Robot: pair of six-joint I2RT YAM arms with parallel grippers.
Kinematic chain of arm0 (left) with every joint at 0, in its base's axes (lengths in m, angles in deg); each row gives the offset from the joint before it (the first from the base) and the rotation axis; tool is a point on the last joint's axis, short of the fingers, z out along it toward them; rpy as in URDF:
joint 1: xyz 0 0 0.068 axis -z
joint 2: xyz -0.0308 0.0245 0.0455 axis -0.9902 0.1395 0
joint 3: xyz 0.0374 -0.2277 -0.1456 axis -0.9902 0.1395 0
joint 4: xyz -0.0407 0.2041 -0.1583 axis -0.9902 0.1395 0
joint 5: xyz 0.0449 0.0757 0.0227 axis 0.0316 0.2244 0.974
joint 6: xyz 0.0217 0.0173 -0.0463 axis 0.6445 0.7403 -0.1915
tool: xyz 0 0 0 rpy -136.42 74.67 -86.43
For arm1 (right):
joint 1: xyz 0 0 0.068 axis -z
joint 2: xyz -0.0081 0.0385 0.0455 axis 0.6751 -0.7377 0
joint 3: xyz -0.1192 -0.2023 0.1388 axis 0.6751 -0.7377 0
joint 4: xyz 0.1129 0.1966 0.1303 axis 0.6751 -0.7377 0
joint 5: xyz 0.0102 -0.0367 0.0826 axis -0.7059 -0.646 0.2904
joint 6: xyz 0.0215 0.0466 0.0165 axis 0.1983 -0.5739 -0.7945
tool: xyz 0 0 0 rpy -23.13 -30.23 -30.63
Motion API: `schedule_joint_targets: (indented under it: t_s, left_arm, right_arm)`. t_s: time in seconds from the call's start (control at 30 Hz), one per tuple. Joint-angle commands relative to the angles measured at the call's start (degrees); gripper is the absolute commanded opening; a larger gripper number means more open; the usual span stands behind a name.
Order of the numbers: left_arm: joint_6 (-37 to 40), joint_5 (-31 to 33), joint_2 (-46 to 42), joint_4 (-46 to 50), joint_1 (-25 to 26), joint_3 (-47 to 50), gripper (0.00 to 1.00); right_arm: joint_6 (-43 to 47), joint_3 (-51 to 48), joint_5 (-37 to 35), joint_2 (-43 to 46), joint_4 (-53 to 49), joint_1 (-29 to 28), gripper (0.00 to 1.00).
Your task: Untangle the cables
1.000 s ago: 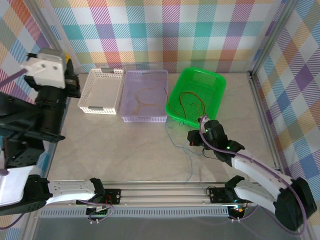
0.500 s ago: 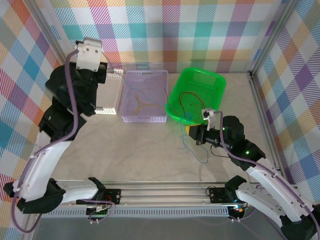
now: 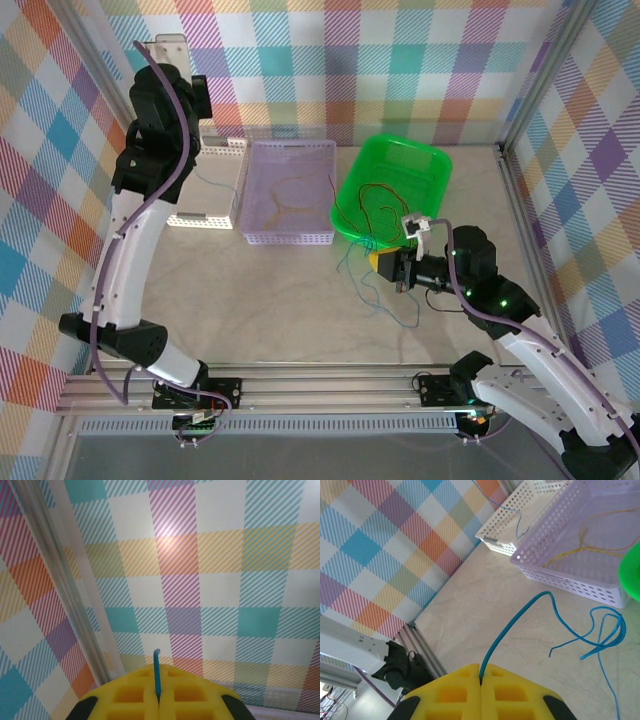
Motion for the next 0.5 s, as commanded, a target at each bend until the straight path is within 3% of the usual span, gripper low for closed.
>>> schedule_joint_targets:
  t_s: [0.0, 0.13, 0.47]
  left_arm:
    - [-5.7, -3.5, 2.7, 0.1, -4.3, -3.6, 0.0]
    - [-9.6, -6.4, 6.5, 1.7, -8.0, -7.1, 0.0]
    - [-12.2, -3.9, 13.8, 1.1, -13.6, -10.1, 0.0]
  right_arm:
    - [1.4, 2.9, 3.5, -0.8, -0.1, 0.1, 0.0]
    - [1.2, 4.0, 5.7, -2.9, 0.5, -0.1, 0.0]
    - [5.1, 6.4, 6.5, -8.6, -1.3, -0.4, 0.0]
